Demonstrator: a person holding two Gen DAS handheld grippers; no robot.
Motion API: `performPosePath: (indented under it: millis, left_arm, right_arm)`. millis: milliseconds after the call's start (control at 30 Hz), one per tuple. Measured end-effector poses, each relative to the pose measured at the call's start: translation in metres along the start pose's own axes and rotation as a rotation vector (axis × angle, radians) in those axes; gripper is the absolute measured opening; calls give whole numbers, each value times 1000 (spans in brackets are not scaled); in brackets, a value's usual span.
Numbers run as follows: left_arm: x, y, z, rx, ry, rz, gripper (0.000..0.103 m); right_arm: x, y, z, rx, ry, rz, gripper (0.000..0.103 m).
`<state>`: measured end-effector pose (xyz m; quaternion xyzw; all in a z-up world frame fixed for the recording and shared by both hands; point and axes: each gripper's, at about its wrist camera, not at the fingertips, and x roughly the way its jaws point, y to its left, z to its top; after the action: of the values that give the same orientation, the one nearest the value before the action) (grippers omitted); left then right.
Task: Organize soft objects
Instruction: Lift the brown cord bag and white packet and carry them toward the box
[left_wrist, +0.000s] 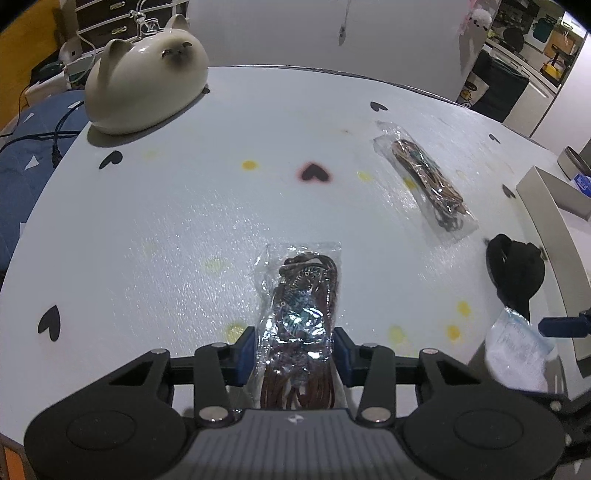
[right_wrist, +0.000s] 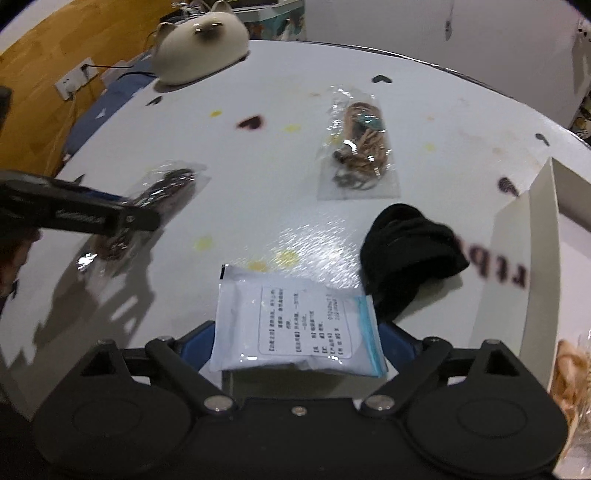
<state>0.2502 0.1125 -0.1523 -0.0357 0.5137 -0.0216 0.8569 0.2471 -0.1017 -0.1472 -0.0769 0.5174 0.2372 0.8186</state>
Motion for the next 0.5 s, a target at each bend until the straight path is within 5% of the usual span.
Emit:
performPosePath:
  millis: [200,500]
  left_arm:
    - [0,-2,-2,6,0,-2,44]
    - [-1,-2,-2,7,2,-1,44]
  right_arm:
    - [-2,0,-1,21,9,51,96]
    - [25,-3,7,97,66,18,103]
